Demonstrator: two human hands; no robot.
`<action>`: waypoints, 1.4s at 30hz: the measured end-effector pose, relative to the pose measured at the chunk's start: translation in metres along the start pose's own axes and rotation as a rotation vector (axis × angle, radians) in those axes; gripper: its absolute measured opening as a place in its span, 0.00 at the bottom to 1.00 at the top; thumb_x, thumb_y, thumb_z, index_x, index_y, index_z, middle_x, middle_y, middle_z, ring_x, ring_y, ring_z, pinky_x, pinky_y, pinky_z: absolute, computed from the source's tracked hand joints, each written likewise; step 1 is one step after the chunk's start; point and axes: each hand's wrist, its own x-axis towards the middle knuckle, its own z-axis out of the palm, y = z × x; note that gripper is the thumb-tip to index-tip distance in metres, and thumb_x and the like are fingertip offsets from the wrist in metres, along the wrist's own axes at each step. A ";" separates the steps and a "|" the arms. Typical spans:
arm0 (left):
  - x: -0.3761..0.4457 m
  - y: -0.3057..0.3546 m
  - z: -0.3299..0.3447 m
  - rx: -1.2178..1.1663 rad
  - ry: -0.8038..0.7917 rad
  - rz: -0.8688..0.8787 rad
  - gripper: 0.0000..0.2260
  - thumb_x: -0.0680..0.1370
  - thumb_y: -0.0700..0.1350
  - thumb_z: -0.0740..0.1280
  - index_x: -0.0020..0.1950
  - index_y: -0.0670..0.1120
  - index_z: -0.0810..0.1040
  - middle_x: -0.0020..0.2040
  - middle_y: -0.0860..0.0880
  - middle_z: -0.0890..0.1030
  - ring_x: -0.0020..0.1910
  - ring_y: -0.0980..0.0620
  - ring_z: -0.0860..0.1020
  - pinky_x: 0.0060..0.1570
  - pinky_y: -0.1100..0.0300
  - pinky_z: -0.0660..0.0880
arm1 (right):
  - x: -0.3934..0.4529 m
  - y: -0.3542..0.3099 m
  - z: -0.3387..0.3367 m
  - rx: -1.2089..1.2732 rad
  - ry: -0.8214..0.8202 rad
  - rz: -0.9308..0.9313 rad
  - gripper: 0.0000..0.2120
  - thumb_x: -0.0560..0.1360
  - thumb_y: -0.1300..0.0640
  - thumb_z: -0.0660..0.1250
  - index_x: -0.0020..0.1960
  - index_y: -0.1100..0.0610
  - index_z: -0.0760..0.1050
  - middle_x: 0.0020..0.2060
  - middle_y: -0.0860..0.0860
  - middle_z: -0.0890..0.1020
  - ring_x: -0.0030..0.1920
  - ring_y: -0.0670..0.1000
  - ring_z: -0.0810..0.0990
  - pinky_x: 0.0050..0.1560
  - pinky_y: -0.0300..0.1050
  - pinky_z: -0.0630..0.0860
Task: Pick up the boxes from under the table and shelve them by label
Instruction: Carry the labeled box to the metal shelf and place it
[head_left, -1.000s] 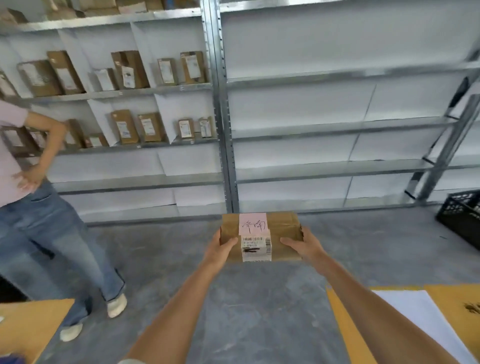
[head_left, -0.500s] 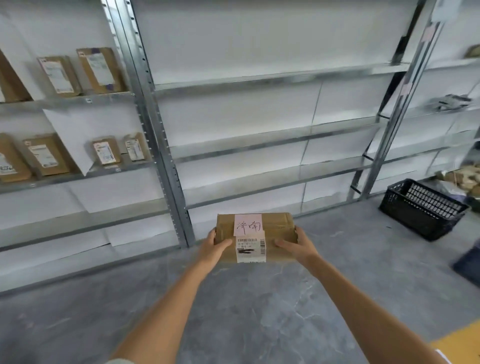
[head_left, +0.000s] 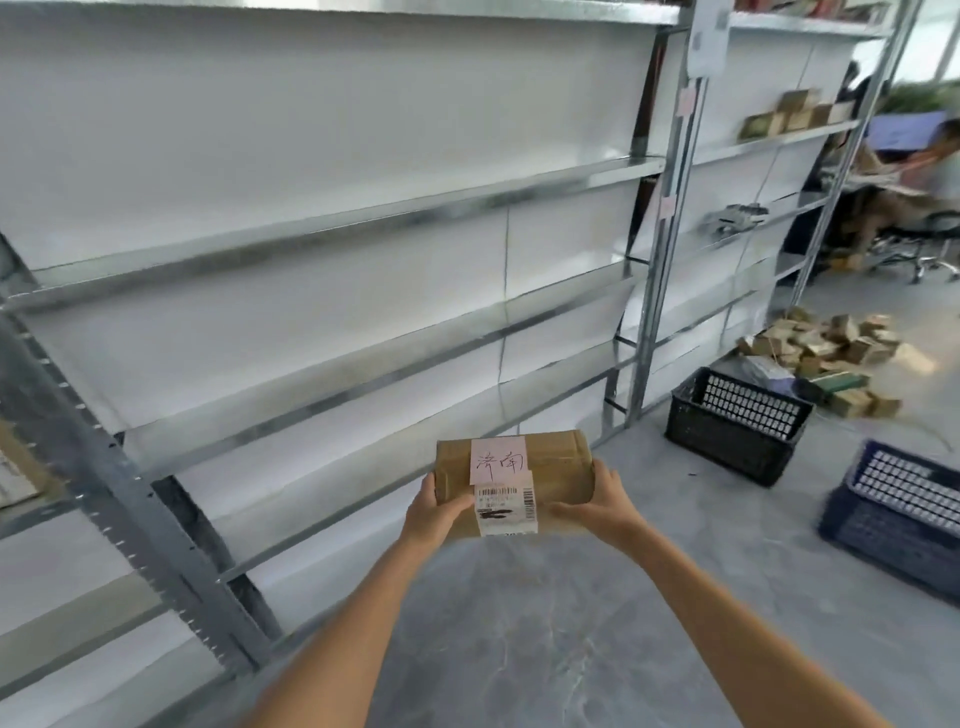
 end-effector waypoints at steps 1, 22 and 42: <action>0.018 0.010 0.010 0.008 -0.026 0.008 0.26 0.74 0.51 0.69 0.69 0.52 0.65 0.63 0.47 0.78 0.59 0.44 0.76 0.61 0.47 0.74 | 0.013 0.002 -0.012 -0.003 0.014 -0.001 0.47 0.62 0.53 0.78 0.74 0.53 0.56 0.64 0.53 0.66 0.62 0.50 0.69 0.62 0.44 0.72; 0.385 0.194 0.213 0.094 -0.459 0.231 0.34 0.70 0.53 0.73 0.72 0.54 0.64 0.63 0.51 0.77 0.61 0.48 0.76 0.63 0.48 0.74 | 0.301 0.041 -0.231 0.092 0.484 0.128 0.48 0.60 0.61 0.79 0.74 0.55 0.57 0.63 0.54 0.73 0.62 0.53 0.74 0.63 0.53 0.75; 0.569 0.366 0.471 0.104 -0.428 0.357 0.35 0.66 0.49 0.77 0.69 0.51 0.66 0.60 0.52 0.78 0.60 0.52 0.76 0.62 0.53 0.75 | 0.494 0.094 -0.513 0.155 0.514 0.014 0.40 0.65 0.64 0.76 0.72 0.56 0.60 0.59 0.53 0.77 0.59 0.53 0.76 0.63 0.52 0.75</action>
